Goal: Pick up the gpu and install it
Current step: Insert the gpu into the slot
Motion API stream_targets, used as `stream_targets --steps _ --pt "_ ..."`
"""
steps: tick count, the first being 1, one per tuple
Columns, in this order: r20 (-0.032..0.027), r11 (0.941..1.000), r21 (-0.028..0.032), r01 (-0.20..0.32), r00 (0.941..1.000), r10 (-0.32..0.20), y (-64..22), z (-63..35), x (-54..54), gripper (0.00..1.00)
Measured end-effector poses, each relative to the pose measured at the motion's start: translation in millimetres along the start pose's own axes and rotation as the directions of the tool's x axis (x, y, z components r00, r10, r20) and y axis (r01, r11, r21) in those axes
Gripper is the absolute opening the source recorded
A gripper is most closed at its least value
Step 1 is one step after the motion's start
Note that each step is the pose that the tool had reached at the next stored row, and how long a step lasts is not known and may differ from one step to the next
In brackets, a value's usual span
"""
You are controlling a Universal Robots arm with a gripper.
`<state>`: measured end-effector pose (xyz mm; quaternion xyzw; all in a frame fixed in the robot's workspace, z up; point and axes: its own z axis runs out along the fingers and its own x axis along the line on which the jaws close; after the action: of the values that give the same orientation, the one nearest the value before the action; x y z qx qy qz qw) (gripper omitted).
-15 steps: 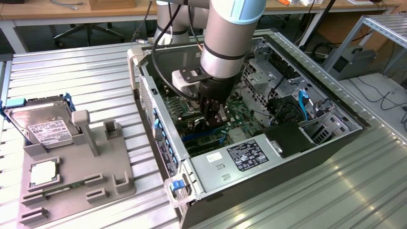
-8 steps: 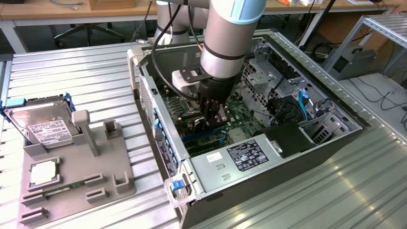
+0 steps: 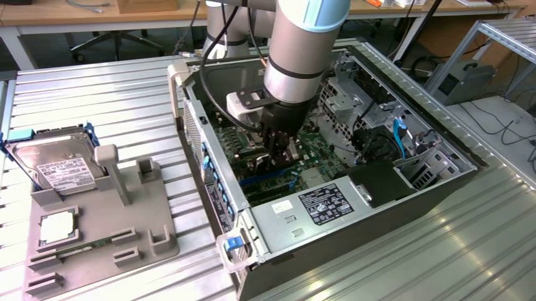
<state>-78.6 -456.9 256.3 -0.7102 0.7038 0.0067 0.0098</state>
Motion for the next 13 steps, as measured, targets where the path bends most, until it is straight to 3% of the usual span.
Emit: stream_targets --steps 13 --pt "-0.0001 0.9998 0.0015 -0.020 0.9998 0.020 -0.1 -2.0 0.8 0.27"
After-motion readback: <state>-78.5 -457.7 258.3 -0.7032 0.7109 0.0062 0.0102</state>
